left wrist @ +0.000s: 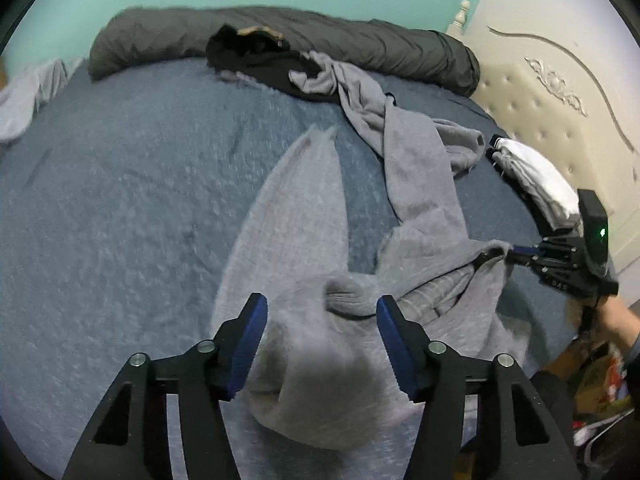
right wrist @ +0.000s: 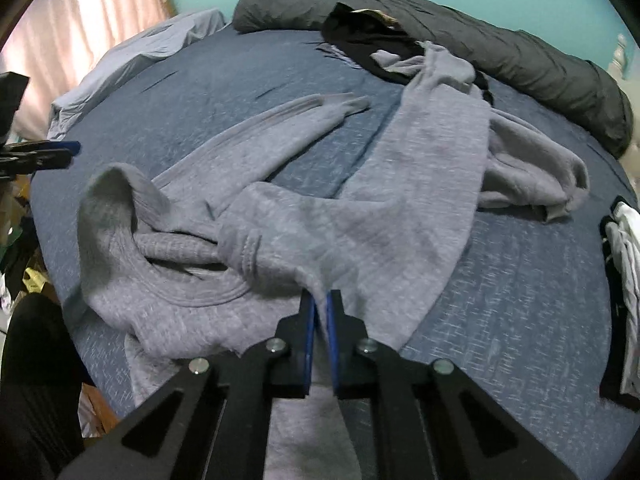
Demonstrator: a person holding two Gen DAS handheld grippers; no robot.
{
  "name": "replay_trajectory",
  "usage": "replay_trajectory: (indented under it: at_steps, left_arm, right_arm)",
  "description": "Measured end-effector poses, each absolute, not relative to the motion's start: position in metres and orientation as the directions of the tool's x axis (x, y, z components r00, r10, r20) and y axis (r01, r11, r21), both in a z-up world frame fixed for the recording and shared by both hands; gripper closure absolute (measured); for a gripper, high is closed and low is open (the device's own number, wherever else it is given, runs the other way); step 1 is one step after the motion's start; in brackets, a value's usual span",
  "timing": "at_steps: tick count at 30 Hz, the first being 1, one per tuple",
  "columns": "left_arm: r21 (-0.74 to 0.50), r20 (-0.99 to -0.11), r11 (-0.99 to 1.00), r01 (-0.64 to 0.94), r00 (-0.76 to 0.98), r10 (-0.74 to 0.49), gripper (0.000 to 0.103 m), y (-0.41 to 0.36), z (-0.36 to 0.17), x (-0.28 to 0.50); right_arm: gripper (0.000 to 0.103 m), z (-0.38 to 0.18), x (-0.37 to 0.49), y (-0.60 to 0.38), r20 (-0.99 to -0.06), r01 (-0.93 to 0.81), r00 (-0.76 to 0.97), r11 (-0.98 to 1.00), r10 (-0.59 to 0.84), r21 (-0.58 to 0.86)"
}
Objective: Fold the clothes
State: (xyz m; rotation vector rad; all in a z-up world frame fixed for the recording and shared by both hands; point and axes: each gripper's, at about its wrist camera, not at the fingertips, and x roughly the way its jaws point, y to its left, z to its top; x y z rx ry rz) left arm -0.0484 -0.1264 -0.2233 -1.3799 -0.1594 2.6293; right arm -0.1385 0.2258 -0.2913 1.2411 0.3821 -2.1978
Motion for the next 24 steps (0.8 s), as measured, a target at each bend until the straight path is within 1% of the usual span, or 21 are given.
replay_trajectory:
  at_steps: [6, 12, 16, 18, 20, 21, 22, 24]
  left_arm:
    - [-0.127, -0.849, -0.989, -0.072, -0.508, 0.146, 0.041, -0.147, -0.251, -0.059]
    - [-0.103, -0.890, -0.995, 0.001, -0.446, 0.092, 0.041, -0.175, -0.297, -0.076]
    - [-0.109, -0.905, -0.994, 0.006, -0.414, 0.096, 0.041, -0.183, -0.317, -0.081]
    - [-0.103, -0.908, -0.995, 0.002, -0.409, 0.093, 0.041, -0.186, -0.322, -0.082]
    - [-0.111, -0.907, -0.994, 0.007, -0.409, 0.099, 0.041, -0.190, -0.324, -0.082]
    - [-0.116, -0.906, -0.993, 0.011, -0.411, 0.102, 0.041, -0.193, -0.325, -0.082]
    - [-0.120, -0.905, -0.993, 0.015, -0.413, 0.103, 0.041, -0.196, -0.325, -0.082]
    - [-0.125, -0.904, -0.992, 0.015, -0.415, 0.107, 0.041, -0.198, -0.325, -0.082]
  right_arm:
    - [0.097, -0.287, -0.136, 0.239, -0.845, 0.589, -0.412, -0.807, -0.341, 0.038]
    - [0.098, -0.292, -0.139, 0.251, -0.848, 0.566, -0.409, -0.822, -0.338, 0.055]
    - [0.097, -0.292, -0.139, 0.251, -0.828, 0.594, -0.367, -0.791, -0.424, 0.142]
    - [0.095, -0.291, -0.138, 0.243, -0.822, 0.618, -0.359, -0.773, -0.442, 0.146]
    - [0.079, -0.291, -0.137, 0.234, -0.818, 0.647, -0.346, -0.748, -0.460, 0.146]
    - [0.059, -0.292, -0.138, 0.229, -0.820, 0.656, -0.344, -0.742, -0.456, 0.138]
    - [0.046, -0.293, -0.138, 0.224, -0.823, 0.665, -0.342, -0.736, -0.453, 0.129]
    - [0.044, -0.296, -0.140, 0.214, -0.829, 0.682, -0.338, -0.723, -0.445, 0.110]
